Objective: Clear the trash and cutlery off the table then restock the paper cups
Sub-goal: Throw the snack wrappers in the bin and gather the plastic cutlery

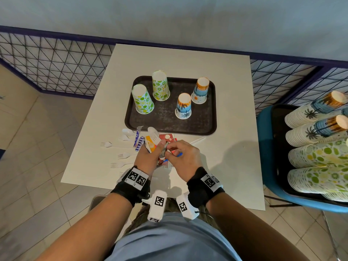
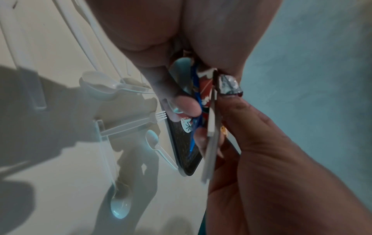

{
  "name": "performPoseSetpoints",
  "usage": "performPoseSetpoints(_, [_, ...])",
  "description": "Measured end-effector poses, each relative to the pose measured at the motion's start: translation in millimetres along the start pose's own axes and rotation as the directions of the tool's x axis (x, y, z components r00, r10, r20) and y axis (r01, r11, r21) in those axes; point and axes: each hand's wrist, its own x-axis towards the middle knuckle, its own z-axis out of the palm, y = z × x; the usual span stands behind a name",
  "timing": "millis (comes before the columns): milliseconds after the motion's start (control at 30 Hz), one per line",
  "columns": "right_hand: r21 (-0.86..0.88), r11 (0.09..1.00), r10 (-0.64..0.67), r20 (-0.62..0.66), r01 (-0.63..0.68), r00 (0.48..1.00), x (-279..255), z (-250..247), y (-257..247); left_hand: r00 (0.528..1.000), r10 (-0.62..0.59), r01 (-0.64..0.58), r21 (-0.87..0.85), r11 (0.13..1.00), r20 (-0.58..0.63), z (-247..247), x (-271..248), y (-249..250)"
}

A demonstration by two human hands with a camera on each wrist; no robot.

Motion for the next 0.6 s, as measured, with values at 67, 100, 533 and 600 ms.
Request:
performPoseSetpoints(67, [0.088,0.995,-0.041,0.016,0.039,0.999,-1.2,1.9,6.0,0.999,-0.020,0.020,-0.027,0.999,-0.026,-2.7,1.3,-1.0])
performPoseSetpoints(100, [0.138,0.988,-0.072,0.011,0.070,0.997,-2.4,2.3,9.3,0.999,-0.017,0.016,-0.024,1.000,-0.034,-4.6,2.6,-1.4])
performPoseSetpoints(533, [-0.215,0.969,0.089,-0.161,-0.123,0.983,-1.9,-39.4,109.0,0.999,-0.022,0.022,0.006,1.000,-0.038,-27.0,-1.4,-1.7])
performPoseSetpoints(600, [-0.414,0.902,0.157,0.060,-0.119,0.986,-7.7,-35.6,124.4,0.999,-0.024,0.024,-0.009,1.000,-0.042,-30.4,-1.0,-3.9])
